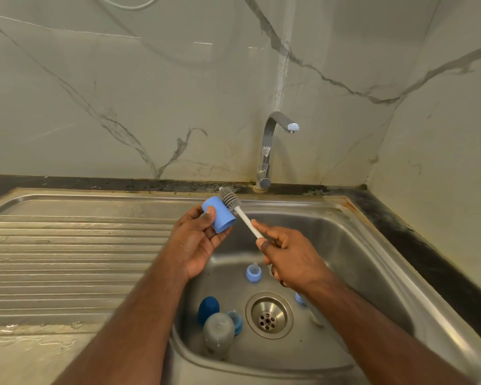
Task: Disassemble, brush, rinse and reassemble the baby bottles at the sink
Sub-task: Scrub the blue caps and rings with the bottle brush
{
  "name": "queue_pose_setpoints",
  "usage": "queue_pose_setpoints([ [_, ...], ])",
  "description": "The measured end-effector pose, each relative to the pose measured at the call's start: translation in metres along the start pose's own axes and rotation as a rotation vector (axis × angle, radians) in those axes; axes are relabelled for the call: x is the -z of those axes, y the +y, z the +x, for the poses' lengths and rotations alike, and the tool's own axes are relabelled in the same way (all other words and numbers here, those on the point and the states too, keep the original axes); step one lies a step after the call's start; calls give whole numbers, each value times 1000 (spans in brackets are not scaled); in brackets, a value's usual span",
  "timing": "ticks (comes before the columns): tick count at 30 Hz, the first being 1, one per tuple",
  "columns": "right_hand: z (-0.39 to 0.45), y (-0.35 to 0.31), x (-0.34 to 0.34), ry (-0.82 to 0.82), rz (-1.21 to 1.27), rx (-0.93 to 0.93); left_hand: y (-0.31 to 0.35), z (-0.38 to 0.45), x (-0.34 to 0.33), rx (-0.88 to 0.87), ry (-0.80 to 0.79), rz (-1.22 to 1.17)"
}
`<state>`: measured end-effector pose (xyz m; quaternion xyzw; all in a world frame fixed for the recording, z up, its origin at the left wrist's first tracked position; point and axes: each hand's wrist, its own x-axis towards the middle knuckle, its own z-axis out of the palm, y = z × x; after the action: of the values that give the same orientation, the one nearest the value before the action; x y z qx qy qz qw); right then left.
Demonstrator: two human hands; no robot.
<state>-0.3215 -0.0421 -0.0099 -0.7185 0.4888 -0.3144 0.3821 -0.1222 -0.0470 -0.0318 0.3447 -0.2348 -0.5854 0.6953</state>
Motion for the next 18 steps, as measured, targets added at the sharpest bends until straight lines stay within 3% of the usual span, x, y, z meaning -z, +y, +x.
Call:
queue_pose_setpoints([
  [11,-5,-1,2,-55,140,-41,2,3,4,-18,62,-77],
  [18,-1,0,4,-41,-20,-42,1,4,5,-6,46,-102],
])
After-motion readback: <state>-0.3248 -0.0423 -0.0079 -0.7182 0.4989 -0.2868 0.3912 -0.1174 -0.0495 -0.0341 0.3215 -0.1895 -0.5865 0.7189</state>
